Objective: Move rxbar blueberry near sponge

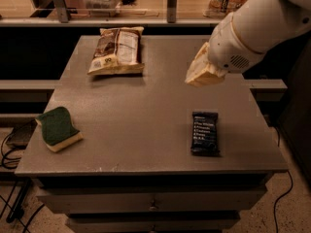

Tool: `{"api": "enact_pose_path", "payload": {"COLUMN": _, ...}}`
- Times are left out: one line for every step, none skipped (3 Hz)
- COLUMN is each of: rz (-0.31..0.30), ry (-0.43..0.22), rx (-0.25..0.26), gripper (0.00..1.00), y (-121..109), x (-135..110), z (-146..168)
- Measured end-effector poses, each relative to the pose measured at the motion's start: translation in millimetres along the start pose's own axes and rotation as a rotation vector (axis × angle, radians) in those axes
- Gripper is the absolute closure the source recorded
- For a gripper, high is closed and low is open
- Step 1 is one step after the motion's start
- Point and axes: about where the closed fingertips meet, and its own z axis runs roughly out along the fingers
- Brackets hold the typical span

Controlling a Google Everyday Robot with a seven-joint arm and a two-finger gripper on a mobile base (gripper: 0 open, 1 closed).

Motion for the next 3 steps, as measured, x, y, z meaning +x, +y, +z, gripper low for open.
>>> {"api": "enact_pose_path", "payload": {"rz": -0.104, "ry": -0.090, "rx": 0.082, "gripper": 0.84, "y": -6, "x": -41, "z": -41}}
{"api": "enact_pose_path", "payload": {"rz": -0.028, "ry": -0.046, "rx": 0.000, "gripper": 0.61, "y": 11, "x": 5, "z": -4}}
{"api": "enact_pose_path", "payload": {"rz": 0.044, "ry": -0.007, "rx": -0.068, "gripper": 0.38, "y": 28, "x": 49, "z": 27}}
